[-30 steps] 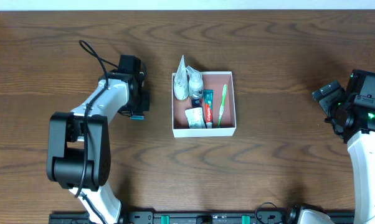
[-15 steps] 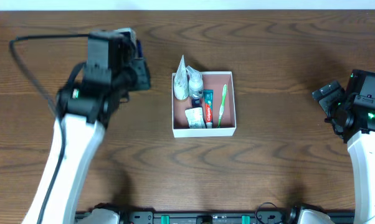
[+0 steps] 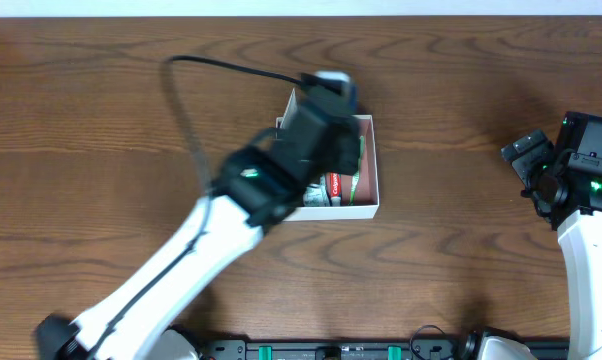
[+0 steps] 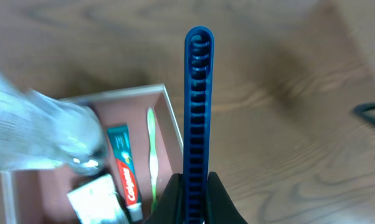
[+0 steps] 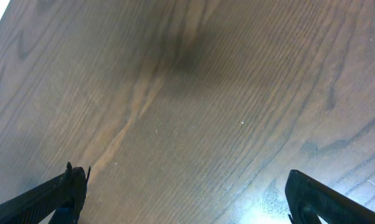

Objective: Pack container
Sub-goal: 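Carry the razor with the left gripper into the box and release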

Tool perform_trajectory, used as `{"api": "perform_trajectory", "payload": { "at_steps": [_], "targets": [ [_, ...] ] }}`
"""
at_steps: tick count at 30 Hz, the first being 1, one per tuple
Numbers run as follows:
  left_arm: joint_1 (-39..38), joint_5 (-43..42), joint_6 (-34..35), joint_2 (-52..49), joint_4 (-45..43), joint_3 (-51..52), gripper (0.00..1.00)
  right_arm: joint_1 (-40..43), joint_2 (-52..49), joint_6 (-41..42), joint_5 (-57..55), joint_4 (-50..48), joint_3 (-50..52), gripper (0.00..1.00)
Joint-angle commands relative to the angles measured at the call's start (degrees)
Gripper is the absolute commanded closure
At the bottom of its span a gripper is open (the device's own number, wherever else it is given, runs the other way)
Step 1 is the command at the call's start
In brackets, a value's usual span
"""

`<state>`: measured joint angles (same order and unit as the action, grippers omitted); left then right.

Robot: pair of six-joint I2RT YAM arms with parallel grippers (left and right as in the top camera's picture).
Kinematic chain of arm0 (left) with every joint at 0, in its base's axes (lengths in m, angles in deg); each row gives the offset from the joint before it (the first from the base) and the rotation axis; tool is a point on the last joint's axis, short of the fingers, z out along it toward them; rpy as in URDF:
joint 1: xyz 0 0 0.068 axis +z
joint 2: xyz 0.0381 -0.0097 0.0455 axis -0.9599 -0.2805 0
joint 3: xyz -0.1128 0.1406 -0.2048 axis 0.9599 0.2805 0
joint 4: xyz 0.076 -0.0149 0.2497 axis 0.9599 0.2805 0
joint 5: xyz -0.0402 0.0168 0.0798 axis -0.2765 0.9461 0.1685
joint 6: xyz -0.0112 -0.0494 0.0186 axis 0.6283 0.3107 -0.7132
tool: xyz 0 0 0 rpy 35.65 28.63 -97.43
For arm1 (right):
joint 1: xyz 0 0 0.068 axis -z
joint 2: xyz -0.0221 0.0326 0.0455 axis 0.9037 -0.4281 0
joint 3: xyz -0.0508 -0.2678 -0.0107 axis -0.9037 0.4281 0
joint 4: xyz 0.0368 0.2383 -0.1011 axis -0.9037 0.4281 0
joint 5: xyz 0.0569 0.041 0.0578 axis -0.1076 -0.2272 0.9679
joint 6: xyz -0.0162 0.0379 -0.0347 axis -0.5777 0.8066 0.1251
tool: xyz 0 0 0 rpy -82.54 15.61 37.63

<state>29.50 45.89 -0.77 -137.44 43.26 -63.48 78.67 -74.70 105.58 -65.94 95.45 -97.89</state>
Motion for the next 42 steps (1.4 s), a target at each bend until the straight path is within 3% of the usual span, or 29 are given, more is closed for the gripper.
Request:
{"api": "perform_trajectory", "payload": {
  "at_steps": [1,10,23,32,42],
  "targets": [
    [-2.1,4.9,2.4,-5.4,-0.8,0.0,0.94,0.4,-0.2,-0.8,-0.2,0.0,-0.5,0.01],
    [-2.6,4.9,4.9,-17.1,-3.0,0.0,0.94,0.4,-0.2,-0.8,-0.2,0.0,-0.5,0.01],
    [-2.6,4.9,4.9,-22.9,-4.3,0.0,0.94,0.4,-0.2,-0.8,-0.2,0.0,-0.5,0.01],
    [-2.6,4.9,4.9,-22.9,-5.1,0.0,0.76,0.4,-0.2,-0.8,-0.2,0.0,-0.5,0.01],
    [-2.5,4.9,4.2,-22.3,-5.7,0.0,0.74,0.4,-0.2,-0.8,-0.2,0.0,-0.5,0.01]
  ]
}}
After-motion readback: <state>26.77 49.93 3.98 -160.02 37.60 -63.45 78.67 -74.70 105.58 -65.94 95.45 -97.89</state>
